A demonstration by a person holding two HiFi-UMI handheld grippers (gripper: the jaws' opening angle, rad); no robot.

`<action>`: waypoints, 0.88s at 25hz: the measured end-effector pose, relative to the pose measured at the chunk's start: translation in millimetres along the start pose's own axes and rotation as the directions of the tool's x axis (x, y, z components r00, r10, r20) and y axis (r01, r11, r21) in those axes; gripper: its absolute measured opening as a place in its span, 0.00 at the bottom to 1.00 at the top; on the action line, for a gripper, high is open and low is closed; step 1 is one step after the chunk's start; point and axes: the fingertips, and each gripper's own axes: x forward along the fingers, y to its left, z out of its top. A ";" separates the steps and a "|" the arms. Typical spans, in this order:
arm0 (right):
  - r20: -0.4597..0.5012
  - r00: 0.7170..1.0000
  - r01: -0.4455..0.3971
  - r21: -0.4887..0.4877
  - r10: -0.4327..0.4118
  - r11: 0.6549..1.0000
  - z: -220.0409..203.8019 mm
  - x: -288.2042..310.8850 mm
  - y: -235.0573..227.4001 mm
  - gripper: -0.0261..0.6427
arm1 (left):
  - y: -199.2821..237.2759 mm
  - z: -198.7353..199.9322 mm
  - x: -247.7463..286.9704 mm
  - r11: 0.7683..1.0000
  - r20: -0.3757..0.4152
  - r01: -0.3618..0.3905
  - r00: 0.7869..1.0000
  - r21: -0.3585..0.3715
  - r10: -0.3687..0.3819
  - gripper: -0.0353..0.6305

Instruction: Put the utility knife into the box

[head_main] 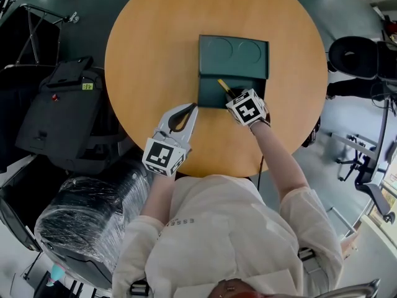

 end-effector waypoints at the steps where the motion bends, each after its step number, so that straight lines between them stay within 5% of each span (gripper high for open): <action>1: -0.001 1.000 -0.004 0.007 0.004 1.000 0.0 -0.7 0.1 0.13 | -0.8 0.2 -0.2 1.000 -0.001 0.002 1.000 0.000 -0.002 0.07; 3: 0.037 0.999 -0.003 0.015 0.002 1.000 7.6 -8.3 -0.3 0.21 | -2.9 2.8 -0.3 1.000 0.001 0.005 1.000 0.006 -0.005 0.07; 8: 0.284 0.957 0.035 0.072 -0.055 0.997 39.1 -63.4 -7.1 0.18 | -9.3 22.6 2.2 0.999 0.037 0.004 0.999 0.039 -0.006 0.07; 10: 0.433 0.895 0.059 0.131 -0.111 0.990 52.0 -100.9 -11.6 0.10 | -16.5 34.2 3.5 0.999 0.067 0.005 0.998 0.054 -0.009 0.07; 12: 0.563 0.801 0.115 0.188 -0.203 0.975 58.8 -144.3 -17.7 0.05 | -27.0 46.4 3.8 0.997 0.096 0.007 0.995 0.078 -0.015 0.07; 15: 0.671 0.683 0.161 0.247 -0.289 0.955 57.8 -198.1 -16.7 0.03 | -44.0 64.3 0.8 0.993 0.132 0.006 0.991 0.115 -0.021 0.07; 18: 0.731 0.608 0.144 0.282 -0.310 0.948 53.5 -235.2 -5.9 0.03 | -62.2 81.3 -6.5 0.989 0.168 0.000 0.986 0.148 -0.025 0.07; 22: 0.784 0.545 0.139 0.263 -0.296 0.955 36.7 -273.9 16.3 0.03 | -93.7 96.1 -20.8 0.978 0.199 -0.017 0.980 0.206 -0.025 0.07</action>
